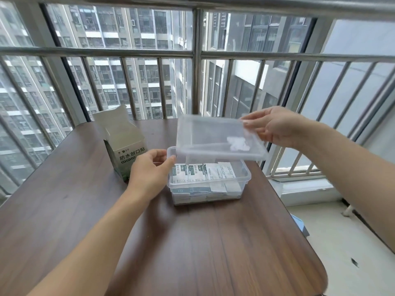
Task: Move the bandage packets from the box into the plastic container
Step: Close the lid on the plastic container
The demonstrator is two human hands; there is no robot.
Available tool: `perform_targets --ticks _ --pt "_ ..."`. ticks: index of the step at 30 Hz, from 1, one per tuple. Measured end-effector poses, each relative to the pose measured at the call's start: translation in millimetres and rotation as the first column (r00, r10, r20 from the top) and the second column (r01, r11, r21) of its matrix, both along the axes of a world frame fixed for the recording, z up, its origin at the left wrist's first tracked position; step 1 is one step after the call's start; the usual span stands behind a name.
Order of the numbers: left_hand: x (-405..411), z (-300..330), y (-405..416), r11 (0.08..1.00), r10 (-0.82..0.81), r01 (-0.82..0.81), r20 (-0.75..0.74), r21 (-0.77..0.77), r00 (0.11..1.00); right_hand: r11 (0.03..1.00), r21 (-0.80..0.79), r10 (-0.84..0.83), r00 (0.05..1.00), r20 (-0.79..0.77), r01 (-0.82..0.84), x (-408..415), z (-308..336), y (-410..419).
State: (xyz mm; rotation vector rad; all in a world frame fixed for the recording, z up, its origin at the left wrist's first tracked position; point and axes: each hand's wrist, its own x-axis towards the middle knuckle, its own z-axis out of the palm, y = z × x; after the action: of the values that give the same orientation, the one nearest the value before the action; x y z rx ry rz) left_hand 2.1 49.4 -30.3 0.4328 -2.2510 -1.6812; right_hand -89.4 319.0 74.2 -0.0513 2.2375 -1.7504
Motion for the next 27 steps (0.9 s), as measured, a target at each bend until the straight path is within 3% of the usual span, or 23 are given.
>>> perform_targets --ticks 2,6,11,17,24,27 --pt "-0.5 -0.2 -1.2 1.0 0.013 -0.012 -0.013 0.024 1.0 0.995 0.087 0.048 0.999 -0.016 -0.047 6.3 -6.6 -10.1" --pt "4.3 5.6 0.5 0.974 0.046 -0.039 -0.026 0.221 0.999 0.988 0.154 0.031 0.99 -0.135 -0.01 9.8 -23.2 -18.6" --pt "11.7 -1.9 2.7 0.998 -0.019 0.025 -0.1 0.06 0.995 0.955 0.295 0.045 0.957 -0.286 0.044 12.4 -42.8 -26.4" --pt "12.5 -2.5 4.7 0.999 -0.027 0.032 -0.109 0.039 0.994 0.937 0.326 0.009 0.927 -0.375 0.122 7.8 -61.6 -36.1" --pt "8.9 -1.6 9.8 0.995 0.014 -0.013 -0.006 0.095 1.0 0.946 0.276 -0.08 0.95 -0.302 0.168 13.9 -79.4 -39.4" --pt "7.8 -4.2 9.0 0.989 0.093 -0.106 0.125 0.102 0.988 0.9 0.387 -0.124 0.969 -0.214 0.201 22.9 -70.0 -39.2"
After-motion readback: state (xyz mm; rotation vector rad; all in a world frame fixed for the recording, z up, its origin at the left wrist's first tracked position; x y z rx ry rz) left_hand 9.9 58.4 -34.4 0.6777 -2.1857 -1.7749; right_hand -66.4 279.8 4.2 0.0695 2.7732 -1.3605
